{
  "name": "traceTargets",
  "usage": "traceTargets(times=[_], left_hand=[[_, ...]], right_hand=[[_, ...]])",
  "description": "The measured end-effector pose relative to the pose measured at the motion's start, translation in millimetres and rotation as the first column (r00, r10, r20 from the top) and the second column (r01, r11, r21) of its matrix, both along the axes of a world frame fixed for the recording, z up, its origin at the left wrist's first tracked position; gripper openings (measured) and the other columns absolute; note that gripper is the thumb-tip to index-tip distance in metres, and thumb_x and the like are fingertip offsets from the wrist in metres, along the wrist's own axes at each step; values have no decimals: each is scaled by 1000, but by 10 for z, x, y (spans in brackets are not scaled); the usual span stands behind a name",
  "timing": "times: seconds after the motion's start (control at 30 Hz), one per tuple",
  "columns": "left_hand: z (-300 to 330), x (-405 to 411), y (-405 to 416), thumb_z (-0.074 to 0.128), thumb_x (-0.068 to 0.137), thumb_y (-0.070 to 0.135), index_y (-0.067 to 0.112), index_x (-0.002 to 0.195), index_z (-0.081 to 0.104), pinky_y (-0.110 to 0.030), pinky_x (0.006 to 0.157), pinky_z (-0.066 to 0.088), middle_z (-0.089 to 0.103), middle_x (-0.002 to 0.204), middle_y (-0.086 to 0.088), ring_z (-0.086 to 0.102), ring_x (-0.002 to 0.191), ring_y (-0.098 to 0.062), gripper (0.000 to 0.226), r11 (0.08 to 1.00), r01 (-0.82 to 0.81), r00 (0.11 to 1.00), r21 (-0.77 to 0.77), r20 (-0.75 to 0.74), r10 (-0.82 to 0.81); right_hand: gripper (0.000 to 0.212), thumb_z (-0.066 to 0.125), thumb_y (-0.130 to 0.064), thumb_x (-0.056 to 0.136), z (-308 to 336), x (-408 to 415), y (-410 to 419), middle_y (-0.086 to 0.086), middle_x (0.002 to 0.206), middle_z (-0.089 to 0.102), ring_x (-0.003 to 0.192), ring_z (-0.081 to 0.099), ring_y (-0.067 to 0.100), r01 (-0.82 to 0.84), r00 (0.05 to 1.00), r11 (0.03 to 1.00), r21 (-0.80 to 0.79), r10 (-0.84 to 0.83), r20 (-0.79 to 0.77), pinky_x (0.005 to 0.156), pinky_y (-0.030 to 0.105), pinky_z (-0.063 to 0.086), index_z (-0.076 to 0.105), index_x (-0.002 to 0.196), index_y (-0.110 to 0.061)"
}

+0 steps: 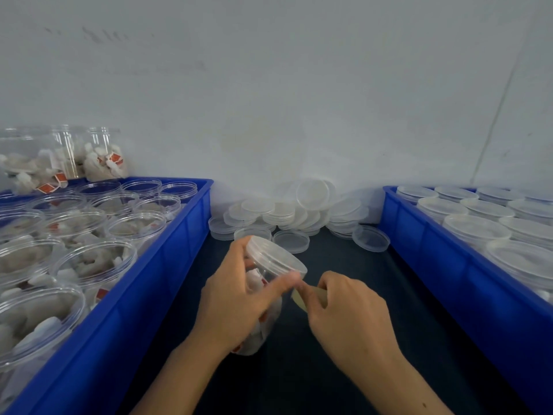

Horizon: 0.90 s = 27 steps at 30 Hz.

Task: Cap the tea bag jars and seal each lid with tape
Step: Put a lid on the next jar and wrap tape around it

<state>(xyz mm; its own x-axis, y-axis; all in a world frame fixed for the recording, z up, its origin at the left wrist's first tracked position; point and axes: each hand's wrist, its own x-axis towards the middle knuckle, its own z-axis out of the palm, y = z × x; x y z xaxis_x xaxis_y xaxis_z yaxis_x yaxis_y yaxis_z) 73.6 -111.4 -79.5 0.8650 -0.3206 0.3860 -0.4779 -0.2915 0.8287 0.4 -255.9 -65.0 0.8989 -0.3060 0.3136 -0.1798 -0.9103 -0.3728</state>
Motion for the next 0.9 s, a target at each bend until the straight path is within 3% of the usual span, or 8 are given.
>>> traceTargets(times=[0.1, 0.17, 0.23, 0.3, 0.43, 0.57, 0.73, 0.9], left_hand=[[-9, 7, -25, 60, 37, 93, 59, 103, 37, -9, 75, 36, 51, 103, 34, 46, 96, 21, 78, 995, -102, 995, 13, 20, 102], [-27, 35, -20, 65, 35, 88, 55, 104, 41, -15, 79, 43, 55, 105, 31, 50, 98, 17, 80, 992, -121, 993, -41, -9, 121], [-42, 73, 2, 72, 38, 81, 48, 108, 44, -25, 85, 51, 59, 107, 24, 57, 101, 7, 82, 989, -117, 992, -95, -49, 113], [-40, 102, 42, 78, 39, 76, 40, 112, 47, -32, 88, 54, 63, 108, 16, 62, 100, -2, 87, 984, -111, 990, -139, -97, 98], [-35, 117, 107, 79, 36, 71, 36, 105, 54, -23, 74, 53, 70, 98, 14, 67, 89, 0, 82, 971, -86, 986, -221, -159, 51], [-32, 84, 88, 81, 40, 64, 29, 106, 59, -20, 69, 52, 72, 98, 14, 69, 87, -4, 78, 957, -7, 976, -291, -211, -57], [-24, 93, 60, 82, 50, 46, 17, 112, 61, -11, 64, 52, 74, 97, 6, 71, 85, -7, 72, 937, 100, 946, -336, -260, -195], [-26, 134, 91, 88, 57, 40, 13, 116, 61, -15, 67, 54, 74, 101, -1, 72, 91, -14, 70, 914, 201, 891, -352, -323, -320]], right_hand=[[38, 37, -58, 94, -20, -10, 12, -6, 69, 56, 59, 54, 8, -5, 1000, 998, 62, 5, -4, 57, 23, 45, 50, 82, -24], [43, 41, -61, 91, 7, -4, -32, -4, 67, 61, 58, 56, 9, -27, 998, 968, 250, 40, -48, 59, 28, 48, 56, 82, -21], [52, 44, -63, 89, 52, -2, -98, -4, 54, 59, 46, 50, 7, -81, 980, 855, 512, 163, -118, 56, 29, 46, 64, 79, -16], [60, 44, -65, 87, 86, -10, -145, -6, 46, 48, 42, 42, 7, -129, 950, 759, 638, 279, -140, 56, 28, 41, 67, 71, -12], [59, 42, -67, 86, 154, -29, -190, -6, 48, 41, 46, 38, 9, -168, 965, 873, 457, 240, -104, 58, 30, 40, 56, 59, -16], [54, 41, -66, 86, 199, -55, -228, -5, 49, 41, 44, 34, 6, -128, 985, 965, 230, 151, -88, 49, 23, 34, 54, 67, -17], [51, 37, -65, 88, 211, -61, -274, -5, 53, 42, 48, 37, 6, -120, 983, 974, 191, 144, -117, 51, 22, 35, 51, 68, -21], [50, 34, -66, 88, 222, -51, -266, -5, 59, 46, 53, 42, 7, -130, 983, 982, 139, 146, -115, 53, 22, 35, 53, 75, -21]])
